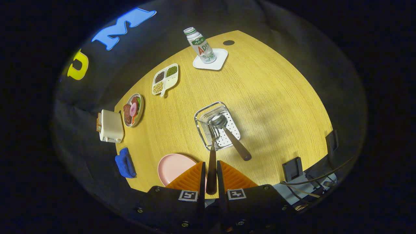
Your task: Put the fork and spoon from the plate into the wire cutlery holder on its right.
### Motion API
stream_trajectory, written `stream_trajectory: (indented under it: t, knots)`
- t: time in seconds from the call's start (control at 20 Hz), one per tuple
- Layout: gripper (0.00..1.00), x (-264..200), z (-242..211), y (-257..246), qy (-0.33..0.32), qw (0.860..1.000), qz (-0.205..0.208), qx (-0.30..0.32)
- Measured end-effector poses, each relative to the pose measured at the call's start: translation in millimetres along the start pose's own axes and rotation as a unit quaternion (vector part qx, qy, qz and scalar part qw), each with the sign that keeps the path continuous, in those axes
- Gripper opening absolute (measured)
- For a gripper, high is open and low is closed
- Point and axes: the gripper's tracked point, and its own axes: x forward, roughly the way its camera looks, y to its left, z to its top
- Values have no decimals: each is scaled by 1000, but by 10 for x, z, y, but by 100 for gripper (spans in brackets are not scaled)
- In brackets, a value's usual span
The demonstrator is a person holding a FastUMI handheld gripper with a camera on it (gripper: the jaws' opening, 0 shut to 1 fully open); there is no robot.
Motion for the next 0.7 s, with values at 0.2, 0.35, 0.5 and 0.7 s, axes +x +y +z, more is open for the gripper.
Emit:
stream_trajectory:
  t: [0.2, 0.35, 0.5, 0.7]
  knots:
    - [19, -127, 75, -2, -21, 1000, -2, -12]
    - [19, -237, 141, 62, -42, 999, 3, -25]
    - [19, -362, 224, 120, -77, 996, 4, -49]
    - [19, -654, 442, 265, -154, 985, 12, -79]
